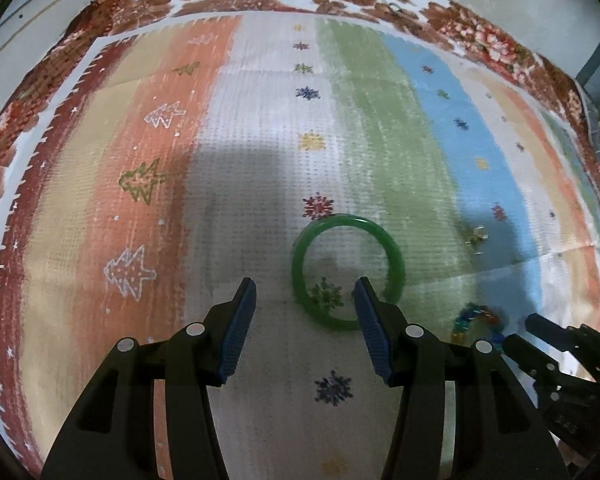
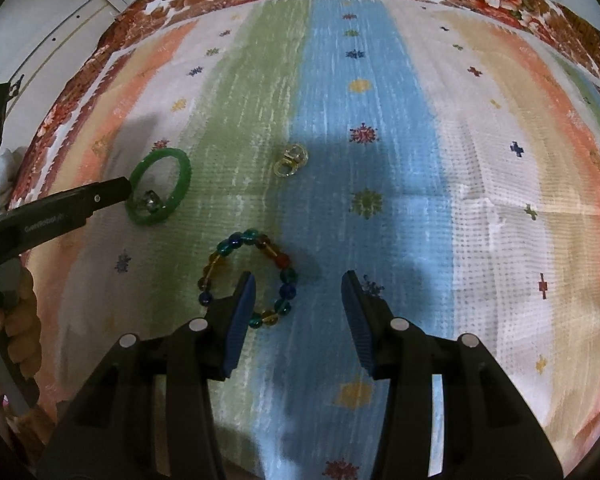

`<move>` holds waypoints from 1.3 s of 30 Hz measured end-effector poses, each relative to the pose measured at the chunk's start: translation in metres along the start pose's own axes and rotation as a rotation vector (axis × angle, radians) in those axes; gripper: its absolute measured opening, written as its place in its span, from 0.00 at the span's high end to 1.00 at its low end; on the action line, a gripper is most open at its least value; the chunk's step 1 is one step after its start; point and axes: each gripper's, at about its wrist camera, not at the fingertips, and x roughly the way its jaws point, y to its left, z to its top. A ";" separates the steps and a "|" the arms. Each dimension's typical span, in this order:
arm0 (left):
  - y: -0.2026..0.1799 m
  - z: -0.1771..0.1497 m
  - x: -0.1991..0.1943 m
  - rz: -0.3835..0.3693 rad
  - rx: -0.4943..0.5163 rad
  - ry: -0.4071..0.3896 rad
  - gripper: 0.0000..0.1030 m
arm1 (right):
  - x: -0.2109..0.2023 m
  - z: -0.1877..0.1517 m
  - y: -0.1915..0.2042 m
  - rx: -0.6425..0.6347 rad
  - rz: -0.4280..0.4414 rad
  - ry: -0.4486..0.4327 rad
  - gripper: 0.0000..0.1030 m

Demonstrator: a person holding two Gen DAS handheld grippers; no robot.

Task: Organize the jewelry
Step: 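Move left gripper onto green jade bangle while right gripper approaches multicolour bracelet, then close left gripper on green bangle rim while right gripper closes on multicolour bracelet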

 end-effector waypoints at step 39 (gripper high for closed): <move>-0.003 -0.001 -0.004 -0.018 0.048 -0.014 0.93 | 0.002 0.002 -0.002 -0.038 -0.057 -0.010 0.89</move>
